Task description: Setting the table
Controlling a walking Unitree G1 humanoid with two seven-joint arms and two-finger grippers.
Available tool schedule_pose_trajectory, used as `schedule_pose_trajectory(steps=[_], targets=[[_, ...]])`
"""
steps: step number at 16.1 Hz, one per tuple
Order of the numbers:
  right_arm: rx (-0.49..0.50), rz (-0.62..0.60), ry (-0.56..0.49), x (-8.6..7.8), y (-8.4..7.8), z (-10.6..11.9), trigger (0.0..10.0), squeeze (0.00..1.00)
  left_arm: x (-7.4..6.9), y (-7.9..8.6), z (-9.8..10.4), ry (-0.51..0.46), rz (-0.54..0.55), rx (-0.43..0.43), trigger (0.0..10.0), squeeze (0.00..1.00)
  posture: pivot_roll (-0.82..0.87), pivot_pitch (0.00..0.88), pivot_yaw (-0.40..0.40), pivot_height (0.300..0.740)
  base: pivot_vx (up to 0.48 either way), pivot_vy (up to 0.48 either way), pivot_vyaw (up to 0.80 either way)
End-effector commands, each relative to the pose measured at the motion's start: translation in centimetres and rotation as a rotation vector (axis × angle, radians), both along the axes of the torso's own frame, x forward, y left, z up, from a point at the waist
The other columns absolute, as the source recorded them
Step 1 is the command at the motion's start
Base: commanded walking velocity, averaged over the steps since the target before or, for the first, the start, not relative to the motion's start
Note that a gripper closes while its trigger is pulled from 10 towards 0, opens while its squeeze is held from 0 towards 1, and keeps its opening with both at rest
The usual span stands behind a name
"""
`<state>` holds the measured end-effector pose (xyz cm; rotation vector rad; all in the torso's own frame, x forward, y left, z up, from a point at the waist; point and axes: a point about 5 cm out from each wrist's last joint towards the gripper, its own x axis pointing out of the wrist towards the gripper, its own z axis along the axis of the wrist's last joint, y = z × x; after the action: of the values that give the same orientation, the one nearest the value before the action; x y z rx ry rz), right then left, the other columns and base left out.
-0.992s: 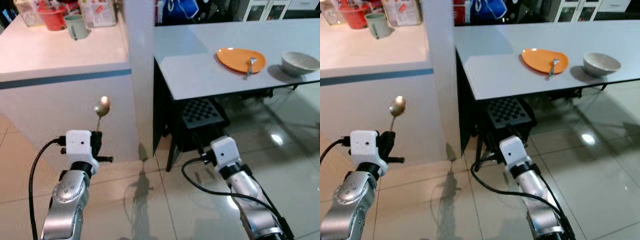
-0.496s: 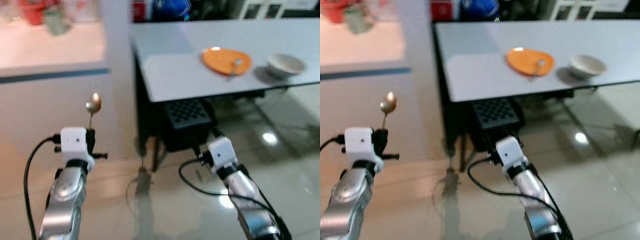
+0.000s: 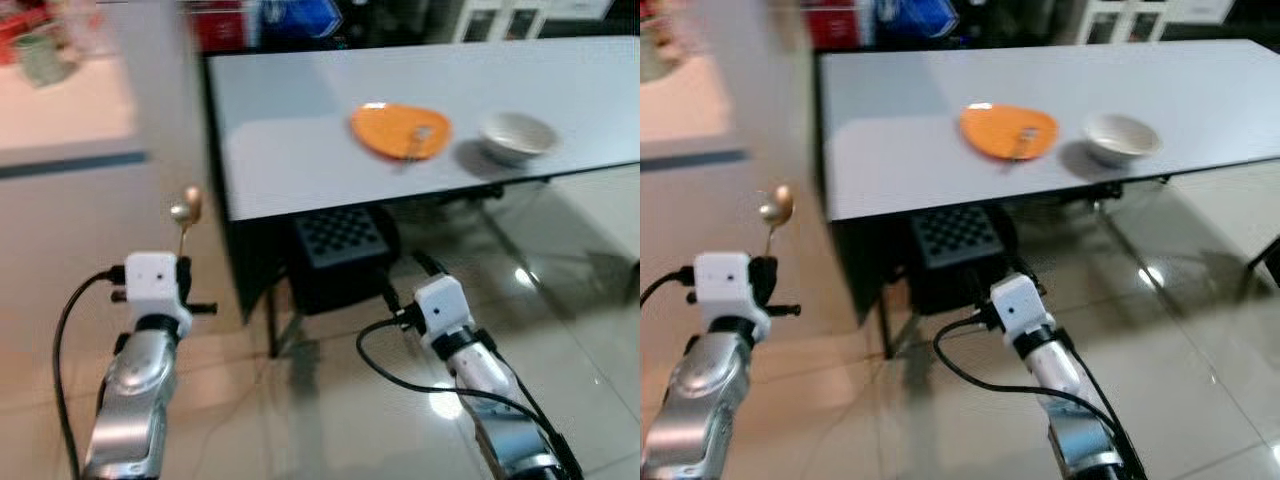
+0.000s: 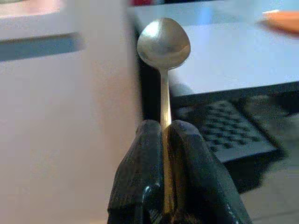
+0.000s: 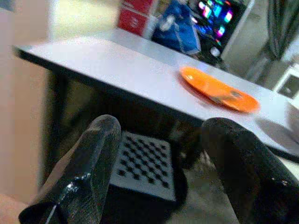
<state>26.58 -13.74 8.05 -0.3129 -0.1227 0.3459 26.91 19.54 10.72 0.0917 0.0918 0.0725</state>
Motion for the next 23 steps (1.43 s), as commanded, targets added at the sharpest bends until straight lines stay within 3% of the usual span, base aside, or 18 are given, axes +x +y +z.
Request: schedule_pose_trajectory(steps=[1,14,22,23], targets=[[0.002,-0.012,-0.007,0.2,-0.2,0.2,10.0,0.0,0.2,0.1,0.4,-0.018,-0.003,0.023,0.0,0.0,0.06,0.052,0.011,0.74,0.274,-0.39,0.0],[0.006,-0.02,-0.016,0.0,-0.2,0.6,10.0,0.0,1.3,-0.9,1.1,-0.046,-0.02,0.017,0.0,0.0,0.04,0.053,0.018,0.74,0.292,-0.374,0.0],[-0.001,-0.029,-0.006,-0.1,-0.6,0.3,10.0,0.0,1.9,-1.3,1.8,-0.086,-0.023,-0.034,0.0,0.0,0.03,0.054,0.011,0.74,0.46,0.032,0.0],[0.019,-0.055,-0.043,0.2,-1.3,1.1,10.0,0.0,1.9,-1.5,2.1,-0.106,-0.02,-0.035,0.0,0.0,0.03,0.054,0.01,0.74,0.0,0.0,0.0]])
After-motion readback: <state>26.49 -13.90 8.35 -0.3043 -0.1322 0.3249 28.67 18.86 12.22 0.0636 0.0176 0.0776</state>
